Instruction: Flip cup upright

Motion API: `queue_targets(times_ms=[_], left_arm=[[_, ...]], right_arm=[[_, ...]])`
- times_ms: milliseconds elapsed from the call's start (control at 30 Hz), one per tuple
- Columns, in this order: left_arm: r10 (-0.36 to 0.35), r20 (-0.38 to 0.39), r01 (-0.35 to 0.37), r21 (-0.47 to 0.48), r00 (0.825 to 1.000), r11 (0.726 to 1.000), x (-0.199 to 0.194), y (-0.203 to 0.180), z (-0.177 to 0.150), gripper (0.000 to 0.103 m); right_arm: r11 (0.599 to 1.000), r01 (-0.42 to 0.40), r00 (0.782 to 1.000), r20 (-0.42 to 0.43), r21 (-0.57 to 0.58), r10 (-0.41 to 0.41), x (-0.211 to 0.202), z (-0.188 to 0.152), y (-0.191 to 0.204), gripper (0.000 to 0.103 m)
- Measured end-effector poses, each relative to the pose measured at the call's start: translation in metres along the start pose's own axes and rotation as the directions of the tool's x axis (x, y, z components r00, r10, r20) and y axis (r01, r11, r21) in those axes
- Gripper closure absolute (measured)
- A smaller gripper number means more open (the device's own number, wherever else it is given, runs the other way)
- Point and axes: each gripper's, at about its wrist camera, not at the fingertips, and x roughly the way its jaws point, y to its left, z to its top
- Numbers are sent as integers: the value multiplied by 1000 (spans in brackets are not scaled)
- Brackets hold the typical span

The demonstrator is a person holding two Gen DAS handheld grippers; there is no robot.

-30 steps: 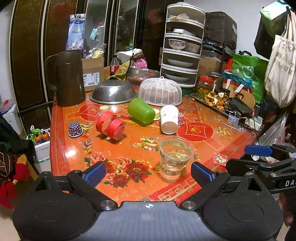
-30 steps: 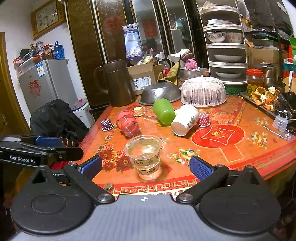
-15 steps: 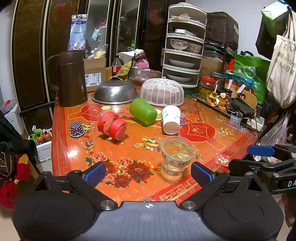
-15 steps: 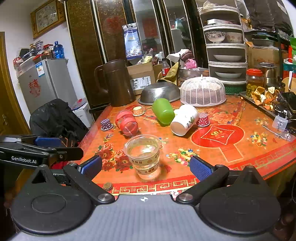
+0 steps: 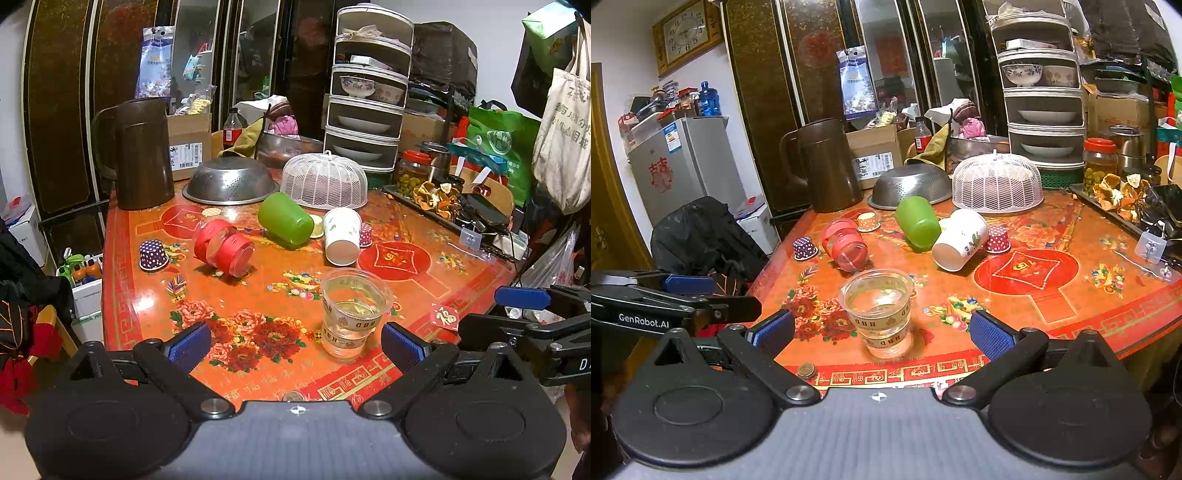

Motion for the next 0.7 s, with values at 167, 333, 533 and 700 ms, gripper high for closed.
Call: queue_targets(times_ms=[167,333,533,700], left_arm=[[1,-5,-1,-3,1000,1000,2,0,-2,3],[2,-5,-2,-3,1000,1000,2,-1,-2,3],[2,-6,-2,-3,1000,1000,2,-2,-2,3],[2,-7,-2,-2,1000,1000,2,-3,-3,3]], right_arm=[[1000,0,1000,0,0,0,0,0,0,1],[1000,-2,1000,-1,1,2,0,1,0,1],[1000,-3,1000,1,3,3,-1,1,0,1],[1000,-2,1000,2,4,2,-1,2,0,1]])
